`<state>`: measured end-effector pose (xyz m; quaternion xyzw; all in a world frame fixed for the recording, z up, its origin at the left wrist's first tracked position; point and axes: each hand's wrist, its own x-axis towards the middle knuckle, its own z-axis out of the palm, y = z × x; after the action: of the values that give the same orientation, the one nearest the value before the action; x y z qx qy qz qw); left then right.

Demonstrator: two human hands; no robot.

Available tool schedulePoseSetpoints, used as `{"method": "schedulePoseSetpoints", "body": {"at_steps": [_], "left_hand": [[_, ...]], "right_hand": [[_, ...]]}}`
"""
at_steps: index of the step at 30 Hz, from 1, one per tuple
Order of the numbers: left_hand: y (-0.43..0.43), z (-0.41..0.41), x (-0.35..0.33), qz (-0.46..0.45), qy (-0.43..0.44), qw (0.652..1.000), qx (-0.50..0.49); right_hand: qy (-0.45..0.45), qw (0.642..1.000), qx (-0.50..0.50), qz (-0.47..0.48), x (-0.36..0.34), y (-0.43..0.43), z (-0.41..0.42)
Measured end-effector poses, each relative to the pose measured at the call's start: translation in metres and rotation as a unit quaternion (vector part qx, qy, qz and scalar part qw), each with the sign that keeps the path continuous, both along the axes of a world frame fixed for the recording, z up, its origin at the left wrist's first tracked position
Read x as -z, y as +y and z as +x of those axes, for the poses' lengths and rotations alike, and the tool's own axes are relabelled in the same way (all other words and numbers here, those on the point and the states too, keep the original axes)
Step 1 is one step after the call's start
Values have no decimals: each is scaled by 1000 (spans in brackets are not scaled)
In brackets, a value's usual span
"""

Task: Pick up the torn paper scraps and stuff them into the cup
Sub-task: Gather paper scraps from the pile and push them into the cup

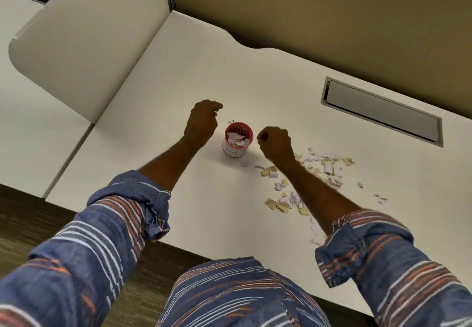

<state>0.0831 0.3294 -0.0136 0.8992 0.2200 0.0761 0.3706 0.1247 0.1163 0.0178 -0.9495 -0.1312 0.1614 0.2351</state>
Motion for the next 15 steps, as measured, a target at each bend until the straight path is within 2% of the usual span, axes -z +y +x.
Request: {"method": "schedulePoseSetpoints", "body": {"at_steps": [6,10,15], "left_hand": [[13,10,33,21,85,986,143],[13,23,44,69,134,961,231],[11,41,55,128,147,931,309]], "right_hand": [[16,980,-179,-86,60,-22,-48],[-39,923,-344,-170,75,-25,-61],[-84,901,-392,-164,77,-36,-61]]}}
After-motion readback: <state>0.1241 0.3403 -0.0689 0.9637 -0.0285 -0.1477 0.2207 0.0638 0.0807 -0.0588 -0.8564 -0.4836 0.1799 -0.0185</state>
